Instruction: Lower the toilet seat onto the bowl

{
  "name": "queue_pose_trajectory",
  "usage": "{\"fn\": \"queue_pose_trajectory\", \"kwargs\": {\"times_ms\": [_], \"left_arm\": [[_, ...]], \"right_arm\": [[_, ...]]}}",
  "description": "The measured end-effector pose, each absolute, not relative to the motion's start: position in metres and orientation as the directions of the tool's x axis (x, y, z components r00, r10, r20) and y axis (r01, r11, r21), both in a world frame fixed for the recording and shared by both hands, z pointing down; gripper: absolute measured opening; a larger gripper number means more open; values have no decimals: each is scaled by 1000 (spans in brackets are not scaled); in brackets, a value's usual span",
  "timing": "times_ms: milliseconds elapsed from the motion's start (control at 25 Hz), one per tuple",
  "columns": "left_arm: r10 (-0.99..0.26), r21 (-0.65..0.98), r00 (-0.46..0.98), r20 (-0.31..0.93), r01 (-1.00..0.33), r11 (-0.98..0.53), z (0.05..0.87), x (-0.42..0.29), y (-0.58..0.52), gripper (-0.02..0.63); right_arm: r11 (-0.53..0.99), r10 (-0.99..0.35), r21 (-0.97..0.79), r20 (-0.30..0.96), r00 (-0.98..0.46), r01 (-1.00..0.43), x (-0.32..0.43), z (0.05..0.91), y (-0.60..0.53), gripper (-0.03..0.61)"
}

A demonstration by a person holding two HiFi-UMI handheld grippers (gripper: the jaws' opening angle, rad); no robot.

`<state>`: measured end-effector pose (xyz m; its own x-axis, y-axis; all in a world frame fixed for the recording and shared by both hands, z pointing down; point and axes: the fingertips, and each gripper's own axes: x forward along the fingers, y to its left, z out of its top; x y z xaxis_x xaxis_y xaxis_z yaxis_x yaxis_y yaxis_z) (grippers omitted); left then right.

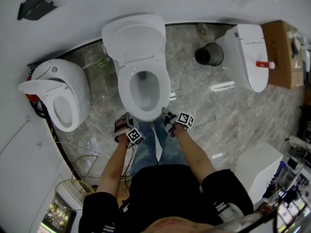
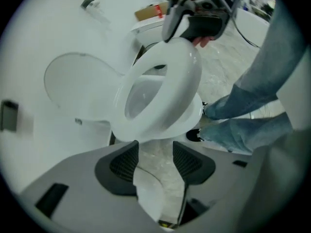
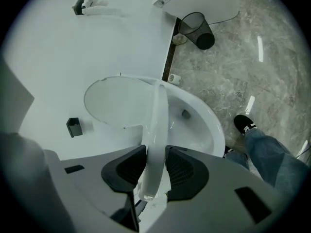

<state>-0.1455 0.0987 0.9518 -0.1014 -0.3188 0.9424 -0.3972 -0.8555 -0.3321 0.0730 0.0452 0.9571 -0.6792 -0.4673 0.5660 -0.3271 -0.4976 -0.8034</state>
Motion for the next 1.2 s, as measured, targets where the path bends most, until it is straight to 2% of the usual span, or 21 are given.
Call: {"fn": "queue_pose_trajectory", "kwargs": {"times_ms": [120, 200, 240, 320, 400, 440, 520, 600, 760, 880, 1200], "left_arm": [[-166, -168, -73, 983, -711, -683, 959, -173, 128, 227], [-43, 50, 75, 996, -907, -418, 966, -178, 148, 227], [-22, 164, 174, 984, -958, -236, 966, -177, 152, 227], [-101, 376, 364, 926, -915, 147, 964, -176, 146, 225], [-282, 574, 500, 819, -693, 437, 959, -171, 128, 222], [-375, 646, 530, 760, -563, 515, 956, -169, 118, 200], [-508, 732, 540, 671, -374, 569, 953, -164, 100, 162], [-554, 761, 539, 634, -306, 573, 957, -157, 90, 117], [-577, 755, 512, 636, -259, 603, 972, -154, 90, 115], [-596, 761, 505, 624, -218, 611, 977, -154, 95, 138], [-557, 757, 545, 627, -260, 599, 995, -145, 96, 135]], "right_arm": [[-493, -470, -801, 573, -671, -339, 74, 962, 46, 132], [-497, -462, -797, 578, -672, -344, 73, 965, 47, 132], [-499, -459, -794, 581, -672, -346, 73, 966, 47, 132], [-509, -450, -787, 589, -671, -350, 72, 969, 49, 133], [-516, -443, -780, 598, -668, -355, 71, 972, 51, 133], [-519, -439, -777, 600, -668, -357, 72, 973, 52, 133], [-517, -435, -774, 605, -667, -365, 73, 976, 54, 133], [-521, -433, -770, 611, -663, -369, 74, 979, 55, 133], [-546, -431, -751, 632, -644, -372, 72, 984, 59, 135], [-554, -419, -736, 651, -633, -390, 74, 985, 63, 135], [-533, -414, -740, 651, -636, -410, 77, 1004, 70, 137]]}}
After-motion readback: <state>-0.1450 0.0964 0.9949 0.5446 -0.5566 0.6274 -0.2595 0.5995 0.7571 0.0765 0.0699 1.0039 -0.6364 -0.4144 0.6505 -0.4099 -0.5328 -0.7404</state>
